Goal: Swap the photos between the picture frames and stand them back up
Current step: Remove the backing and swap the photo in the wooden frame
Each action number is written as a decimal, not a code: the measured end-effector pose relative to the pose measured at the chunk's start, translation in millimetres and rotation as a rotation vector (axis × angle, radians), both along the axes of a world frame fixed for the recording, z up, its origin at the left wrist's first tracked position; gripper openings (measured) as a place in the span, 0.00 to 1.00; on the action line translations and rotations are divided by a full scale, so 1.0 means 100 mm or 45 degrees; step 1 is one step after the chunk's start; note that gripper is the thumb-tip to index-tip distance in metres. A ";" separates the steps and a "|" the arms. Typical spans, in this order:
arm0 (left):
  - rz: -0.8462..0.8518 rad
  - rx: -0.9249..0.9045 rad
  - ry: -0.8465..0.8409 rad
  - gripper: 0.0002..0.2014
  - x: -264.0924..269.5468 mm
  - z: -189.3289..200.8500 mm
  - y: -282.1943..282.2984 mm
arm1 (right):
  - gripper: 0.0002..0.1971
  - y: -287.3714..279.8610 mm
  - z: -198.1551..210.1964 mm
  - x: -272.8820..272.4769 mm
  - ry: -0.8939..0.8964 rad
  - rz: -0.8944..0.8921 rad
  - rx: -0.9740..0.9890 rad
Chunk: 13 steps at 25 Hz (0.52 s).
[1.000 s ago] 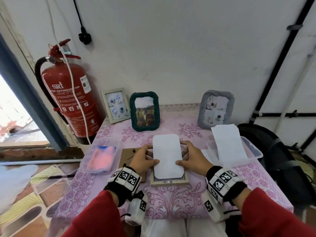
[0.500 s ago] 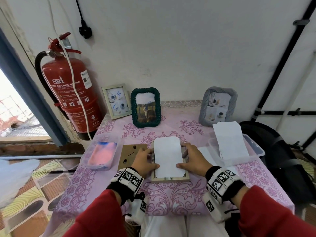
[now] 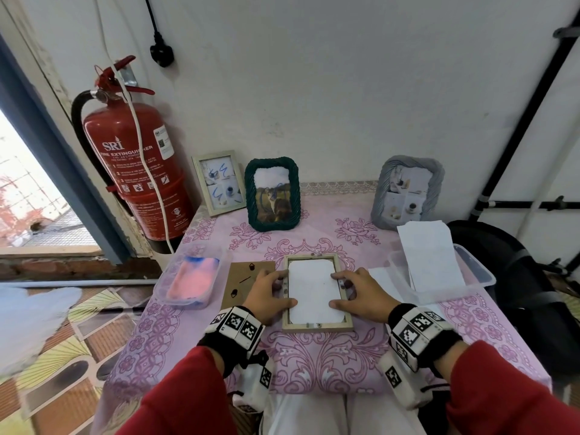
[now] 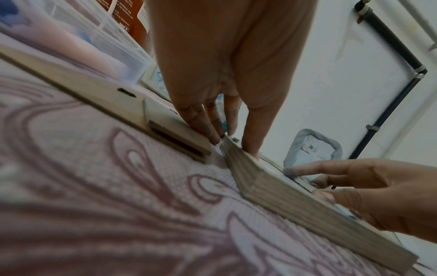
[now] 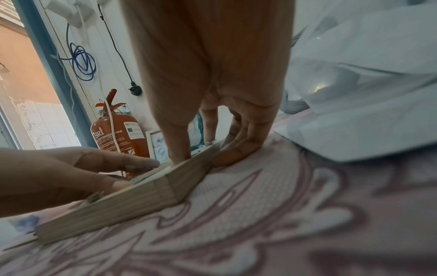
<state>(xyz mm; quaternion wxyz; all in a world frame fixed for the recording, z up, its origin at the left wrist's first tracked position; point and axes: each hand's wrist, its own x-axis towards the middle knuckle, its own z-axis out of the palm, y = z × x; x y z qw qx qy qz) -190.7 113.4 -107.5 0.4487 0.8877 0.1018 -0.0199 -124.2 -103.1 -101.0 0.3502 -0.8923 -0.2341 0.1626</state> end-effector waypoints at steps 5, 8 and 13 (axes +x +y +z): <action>-0.005 -0.028 -0.020 0.33 -0.02 0.00 0.03 | 0.32 -0.02 0.02 0.05 0.028 0.062 -0.056; 0.107 -0.037 -0.106 0.27 -0.05 0.01 0.09 | 0.30 -0.05 0.02 0.07 0.076 0.083 -0.057; 0.339 0.217 -0.089 0.25 -0.13 0.05 0.33 | 0.33 -0.07 0.03 0.10 0.182 0.034 0.039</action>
